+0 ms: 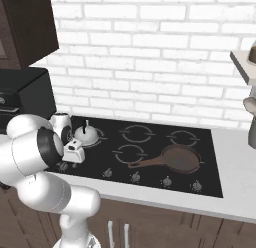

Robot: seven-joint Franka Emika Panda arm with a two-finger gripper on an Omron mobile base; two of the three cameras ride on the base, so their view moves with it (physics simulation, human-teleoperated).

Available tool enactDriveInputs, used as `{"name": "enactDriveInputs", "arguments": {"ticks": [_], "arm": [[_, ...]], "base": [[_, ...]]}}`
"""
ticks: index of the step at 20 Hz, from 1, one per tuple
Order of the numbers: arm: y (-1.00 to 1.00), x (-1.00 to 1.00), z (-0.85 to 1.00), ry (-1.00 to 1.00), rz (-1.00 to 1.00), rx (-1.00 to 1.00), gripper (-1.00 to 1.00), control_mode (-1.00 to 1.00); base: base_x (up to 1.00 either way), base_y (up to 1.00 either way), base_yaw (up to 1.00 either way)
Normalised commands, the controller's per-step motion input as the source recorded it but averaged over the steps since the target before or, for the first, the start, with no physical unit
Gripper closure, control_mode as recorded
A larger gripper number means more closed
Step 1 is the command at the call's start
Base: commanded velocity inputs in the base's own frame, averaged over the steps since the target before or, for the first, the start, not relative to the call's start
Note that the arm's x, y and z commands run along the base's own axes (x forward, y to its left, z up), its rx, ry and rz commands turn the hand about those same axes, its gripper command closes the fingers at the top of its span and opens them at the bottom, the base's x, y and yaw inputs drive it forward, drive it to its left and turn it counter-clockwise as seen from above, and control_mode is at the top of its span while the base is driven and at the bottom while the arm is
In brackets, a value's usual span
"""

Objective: Pick the kettle from the counter and place it on a stove burner. Then turn the burner on.

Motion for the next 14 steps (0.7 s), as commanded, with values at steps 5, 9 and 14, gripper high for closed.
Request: {"name": "enactDriveInputs", "arguments": {"ticks": [5, 9, 14], "arm": [[0.0, 0.0, -0.03, 0.0, 0.0, 0.0, -1.0, -1.0], [0.02, 0.0, -0.01, 0.0, 0.0, 0.0, -1.0, -1.0], [0.08, 0.0, 0.0, 0.0, 0.0, 0.0, -1.0, -1.0]], "base": [[0.0, 0.0, 0.0], [0.0, 0.0, 0.0], [0.0, 0.0, 0.0]]}}
